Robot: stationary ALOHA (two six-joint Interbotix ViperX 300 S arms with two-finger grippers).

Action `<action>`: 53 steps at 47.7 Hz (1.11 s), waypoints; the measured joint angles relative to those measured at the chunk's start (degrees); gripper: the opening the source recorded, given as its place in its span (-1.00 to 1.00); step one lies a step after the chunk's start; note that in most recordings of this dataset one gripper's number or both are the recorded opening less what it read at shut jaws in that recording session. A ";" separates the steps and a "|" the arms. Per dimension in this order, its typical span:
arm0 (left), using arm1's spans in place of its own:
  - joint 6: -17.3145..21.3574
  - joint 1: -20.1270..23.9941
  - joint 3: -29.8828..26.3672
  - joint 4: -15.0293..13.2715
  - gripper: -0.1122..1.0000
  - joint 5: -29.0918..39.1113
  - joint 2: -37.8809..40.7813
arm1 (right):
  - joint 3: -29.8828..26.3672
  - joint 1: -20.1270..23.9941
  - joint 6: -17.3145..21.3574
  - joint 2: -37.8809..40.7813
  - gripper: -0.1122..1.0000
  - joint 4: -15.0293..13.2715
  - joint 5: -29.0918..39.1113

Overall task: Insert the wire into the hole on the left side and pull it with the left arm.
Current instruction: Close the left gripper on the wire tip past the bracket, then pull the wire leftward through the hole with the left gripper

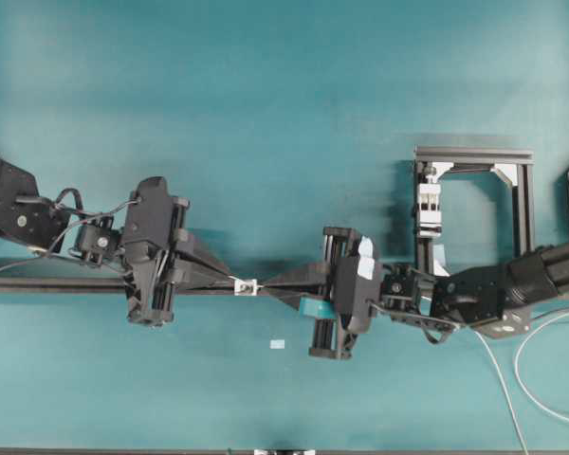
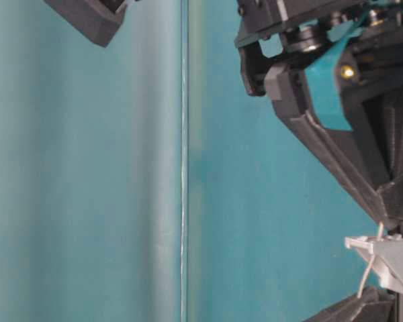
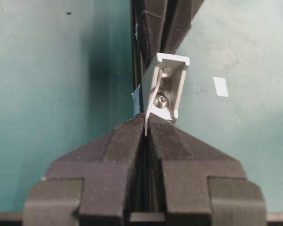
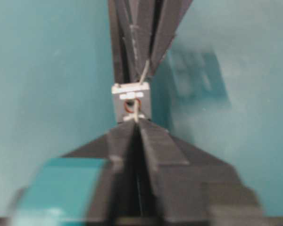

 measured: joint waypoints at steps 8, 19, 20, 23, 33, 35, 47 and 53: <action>-0.09 0.00 -0.09 0.00 -0.99 0.70 0.00 | -0.09 -0.88 0.18 0.09 0.50 0.18 0.00; -0.09 -0.09 0.00 0.00 -0.99 2.02 -0.79 | 0.00 -0.97 0.09 0.00 0.52 0.18 0.09; -0.09 -0.26 0.00 0.00 -0.99 2.20 -0.88 | 0.00 -0.97 0.00 0.00 0.52 0.18 0.09; -0.09 -0.44 -0.09 0.00 -0.99 2.81 -1.32 | 0.18 -0.97 0.00 0.00 0.52 0.18 0.09; -0.18 -1.93 0.18 0.00 -0.99 5.98 -3.34 | 0.44 -0.97 0.00 -0.09 0.52 0.09 0.18; -0.26 -2.11 0.18 0.09 -0.99 6.59 -3.87 | 0.44 -0.97 0.00 -0.09 0.52 0.18 0.18; -0.26 -2.81 1.49 0.00 -0.99 10.28 -6.86 | 0.53 -0.97 0.00 -0.18 0.52 0.09 0.26; -1.41 -3.08 2.90 0.09 -0.99 11.34 -9.14 | 0.62 -0.97 0.00 -0.26 0.52 0.18 0.35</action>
